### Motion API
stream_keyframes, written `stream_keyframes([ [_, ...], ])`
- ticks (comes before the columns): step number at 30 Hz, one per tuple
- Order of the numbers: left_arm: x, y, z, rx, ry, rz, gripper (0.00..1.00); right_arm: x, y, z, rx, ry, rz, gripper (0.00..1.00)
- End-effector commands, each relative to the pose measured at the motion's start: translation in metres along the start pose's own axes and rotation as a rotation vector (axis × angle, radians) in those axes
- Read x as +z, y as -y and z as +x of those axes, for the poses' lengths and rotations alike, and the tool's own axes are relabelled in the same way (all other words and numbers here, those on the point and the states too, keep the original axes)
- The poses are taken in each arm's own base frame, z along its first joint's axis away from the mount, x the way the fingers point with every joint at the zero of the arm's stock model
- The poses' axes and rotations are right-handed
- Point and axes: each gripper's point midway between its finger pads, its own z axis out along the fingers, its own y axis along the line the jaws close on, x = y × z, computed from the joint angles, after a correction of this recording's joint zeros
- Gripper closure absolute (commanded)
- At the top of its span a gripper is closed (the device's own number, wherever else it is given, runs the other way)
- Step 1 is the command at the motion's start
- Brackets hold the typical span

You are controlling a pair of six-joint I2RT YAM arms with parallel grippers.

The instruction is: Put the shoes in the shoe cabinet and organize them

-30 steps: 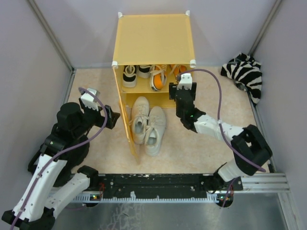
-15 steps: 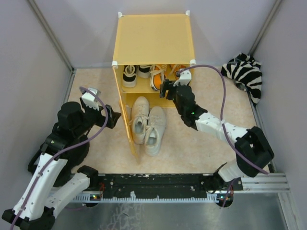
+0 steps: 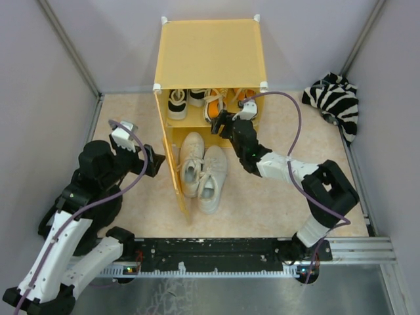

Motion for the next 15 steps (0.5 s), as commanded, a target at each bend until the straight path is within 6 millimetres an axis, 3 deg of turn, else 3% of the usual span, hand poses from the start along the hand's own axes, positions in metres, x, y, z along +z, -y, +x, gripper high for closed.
stream_keyframes([
  [1, -0.001, 0.002, 0.003, 0.005, 0.004, 0.010, 0.01, 0.011, -0.022, -0.039, 0.125, 0.158, -0.056, 0.28],
  [7, -0.001, 0.000, 0.008, 0.006, -0.009, 0.002, 0.01, 0.009, -0.025, -0.041, 0.174, 0.204, -0.097, 0.30],
  [9, 0.000, -0.001, 0.008, 0.008, -0.010, -0.001, 0.01, 0.016, -0.019, -0.027, 0.159, 0.181, -0.074, 0.34],
  [15, 0.001, 0.000, 0.010, 0.006, -0.016, 0.003, 0.01, 0.025, -0.010, -0.011, 0.137, 0.137, -0.039, 0.38],
])
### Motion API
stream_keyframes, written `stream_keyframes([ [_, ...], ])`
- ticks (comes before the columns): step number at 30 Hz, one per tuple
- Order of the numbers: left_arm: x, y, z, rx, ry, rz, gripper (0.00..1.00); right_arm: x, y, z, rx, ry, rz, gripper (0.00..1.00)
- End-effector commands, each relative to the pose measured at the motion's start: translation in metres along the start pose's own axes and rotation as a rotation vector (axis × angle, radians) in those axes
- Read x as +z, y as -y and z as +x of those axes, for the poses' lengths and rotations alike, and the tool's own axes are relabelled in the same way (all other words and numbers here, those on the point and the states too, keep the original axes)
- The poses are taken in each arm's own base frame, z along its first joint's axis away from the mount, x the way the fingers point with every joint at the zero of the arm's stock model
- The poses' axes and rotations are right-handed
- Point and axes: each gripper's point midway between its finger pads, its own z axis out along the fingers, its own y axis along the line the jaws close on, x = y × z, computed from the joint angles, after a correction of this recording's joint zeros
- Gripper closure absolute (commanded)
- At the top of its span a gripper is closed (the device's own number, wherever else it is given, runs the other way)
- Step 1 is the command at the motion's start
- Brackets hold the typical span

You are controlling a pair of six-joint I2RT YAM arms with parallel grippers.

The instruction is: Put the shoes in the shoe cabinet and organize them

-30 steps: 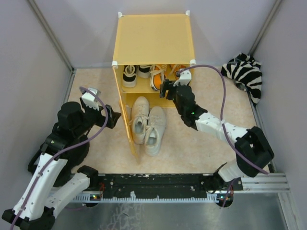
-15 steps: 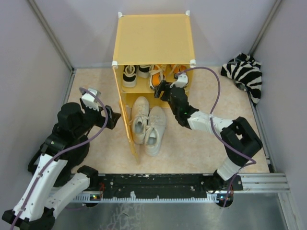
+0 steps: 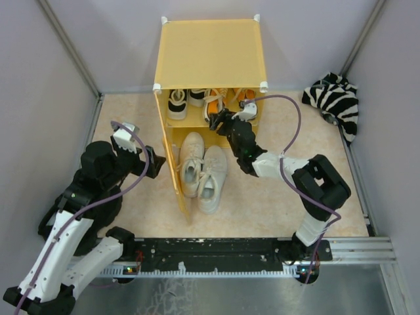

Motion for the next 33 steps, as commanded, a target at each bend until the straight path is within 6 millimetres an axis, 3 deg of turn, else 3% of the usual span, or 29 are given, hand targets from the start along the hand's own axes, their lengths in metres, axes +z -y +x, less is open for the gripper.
stream_keyframes([
  [1, -0.001, 0.001, 0.000, 0.010, 0.008, 0.004, 0.01, 0.009, 0.003, -0.004, 0.026, 0.030, 0.015, 0.38],
  [4, -0.002, 0.000, 0.000, 0.009, 0.008, 0.000, 0.01, 0.010, 0.004, -0.001, 0.023, 0.024, 0.018, 0.45],
  [9, -0.003, -0.001, 0.000, 0.010, 0.009, -0.003, 0.01, 0.012, 0.007, -0.007, -0.030, 0.041, 0.026, 0.84],
  [12, -0.004, -0.002, 0.000, 0.008, 0.012, -0.014, 0.01, 0.013, 0.012, -0.018, -0.109, 0.062, 0.058, 1.00],
  [20, -0.005, -0.003, 0.000, 0.007, 0.014, -0.021, 0.01, 0.012, 0.030, -0.058, -0.491, 0.074, 0.201, 1.00],
  [24, -0.003, -0.002, -0.001, 0.007, 0.015, -0.013, 0.01, 0.007, 0.039, -0.074, -0.598, 0.090, 0.266, 1.00],
  [33, -0.001, 0.000, -0.002, -0.001, 0.015, -0.003, 0.01, 0.003, 0.056, -0.053, -0.657, -0.007, 0.335, 1.00],
])
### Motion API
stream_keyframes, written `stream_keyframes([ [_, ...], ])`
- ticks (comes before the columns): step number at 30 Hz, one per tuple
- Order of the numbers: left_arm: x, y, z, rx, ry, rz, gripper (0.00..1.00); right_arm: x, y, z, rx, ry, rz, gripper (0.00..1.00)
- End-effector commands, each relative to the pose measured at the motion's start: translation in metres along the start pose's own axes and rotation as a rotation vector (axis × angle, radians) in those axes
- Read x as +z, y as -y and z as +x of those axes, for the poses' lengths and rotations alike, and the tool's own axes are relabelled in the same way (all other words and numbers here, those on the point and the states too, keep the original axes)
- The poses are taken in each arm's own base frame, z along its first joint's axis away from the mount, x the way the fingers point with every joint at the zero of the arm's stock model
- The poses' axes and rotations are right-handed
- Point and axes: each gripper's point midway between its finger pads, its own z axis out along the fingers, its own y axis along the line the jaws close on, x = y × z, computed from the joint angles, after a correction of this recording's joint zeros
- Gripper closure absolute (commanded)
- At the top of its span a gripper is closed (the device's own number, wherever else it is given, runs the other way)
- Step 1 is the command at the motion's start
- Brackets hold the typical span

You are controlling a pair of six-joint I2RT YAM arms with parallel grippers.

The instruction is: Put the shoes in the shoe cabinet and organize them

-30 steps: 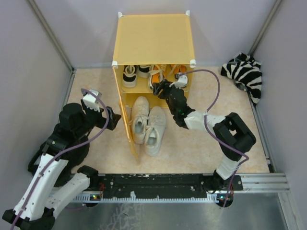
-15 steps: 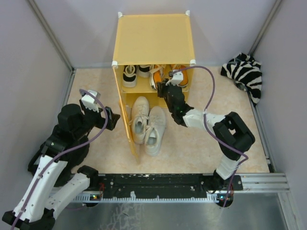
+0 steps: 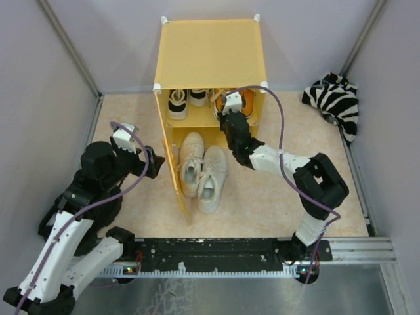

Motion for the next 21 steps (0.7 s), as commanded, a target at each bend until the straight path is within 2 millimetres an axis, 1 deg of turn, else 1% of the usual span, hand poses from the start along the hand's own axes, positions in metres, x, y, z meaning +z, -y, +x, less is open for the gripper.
stream_keyframes([
  [1, -0.001, 0.003, -0.003, -0.002, 0.013, 0.012, 0.01, -0.005, 0.041, -0.012, -0.084, -0.027, 0.212, 1.00],
  [4, -0.001, 0.003, -0.003, -0.004, 0.012, 0.013, 0.01, -0.007, 0.044, -0.008, -0.113, -0.058, 0.226, 1.00],
  [11, -0.001, 0.004, -0.004, -0.009, 0.019, 0.020, 0.01, -0.017, 0.067, 0.004, -0.177, -0.109, 0.345, 1.00],
  [14, -0.002, 0.004, -0.003, -0.010, 0.018, 0.017, 0.01, -0.020, 0.068, 0.008, -0.190, -0.123, 0.348, 1.00],
  [21, -0.002, 0.006, -0.005, -0.020, 0.023, 0.028, 0.01, -0.028, 0.077, 0.002, -0.230, -0.112, 0.393, 1.00],
])
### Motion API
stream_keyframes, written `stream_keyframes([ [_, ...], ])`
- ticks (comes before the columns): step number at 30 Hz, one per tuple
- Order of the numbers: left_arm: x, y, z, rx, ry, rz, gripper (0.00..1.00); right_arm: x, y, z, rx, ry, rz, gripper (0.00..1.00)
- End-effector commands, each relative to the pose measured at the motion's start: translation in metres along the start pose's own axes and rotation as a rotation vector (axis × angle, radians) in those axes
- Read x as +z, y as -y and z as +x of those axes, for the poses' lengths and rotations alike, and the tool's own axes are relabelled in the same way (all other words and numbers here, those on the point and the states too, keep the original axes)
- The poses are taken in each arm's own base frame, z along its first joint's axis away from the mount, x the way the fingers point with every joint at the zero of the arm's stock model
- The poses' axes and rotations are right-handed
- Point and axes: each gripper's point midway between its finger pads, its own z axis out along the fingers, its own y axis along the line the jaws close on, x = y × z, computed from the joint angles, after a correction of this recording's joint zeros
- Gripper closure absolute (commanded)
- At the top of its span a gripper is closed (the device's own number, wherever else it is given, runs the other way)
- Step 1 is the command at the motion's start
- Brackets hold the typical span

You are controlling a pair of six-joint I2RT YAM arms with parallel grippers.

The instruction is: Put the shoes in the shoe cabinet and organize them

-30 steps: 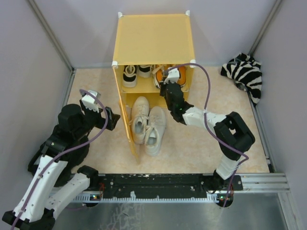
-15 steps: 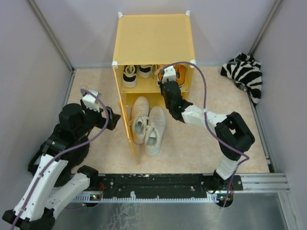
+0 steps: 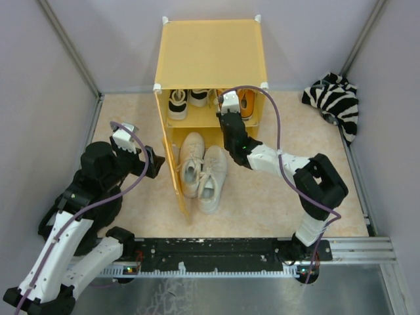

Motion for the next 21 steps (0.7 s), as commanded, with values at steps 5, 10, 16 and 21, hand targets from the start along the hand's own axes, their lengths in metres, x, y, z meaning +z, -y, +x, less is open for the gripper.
stream_keyframes([
  [5, -0.001, 0.006, -0.004, -0.014, 0.018, 0.027, 0.01, -0.015, 0.065, 0.008, -0.128, -0.068, 0.271, 0.63],
  [10, -0.001, 0.005, -0.005, -0.013, 0.020, 0.020, 0.01, -0.030, 0.059, -0.014, -0.033, -0.007, 0.158, 0.42],
  [16, -0.002, 0.002, -0.013, -0.005, 0.032, 0.004, 0.01, -0.054, 0.038, -0.043, 0.028, 0.009, -0.069, 0.38],
  [21, -0.006, -0.003, -0.020, 0.014, 0.035, -0.027, 0.01, -0.090, 0.028, -0.064, 0.077, 0.006, -0.257, 0.38],
])
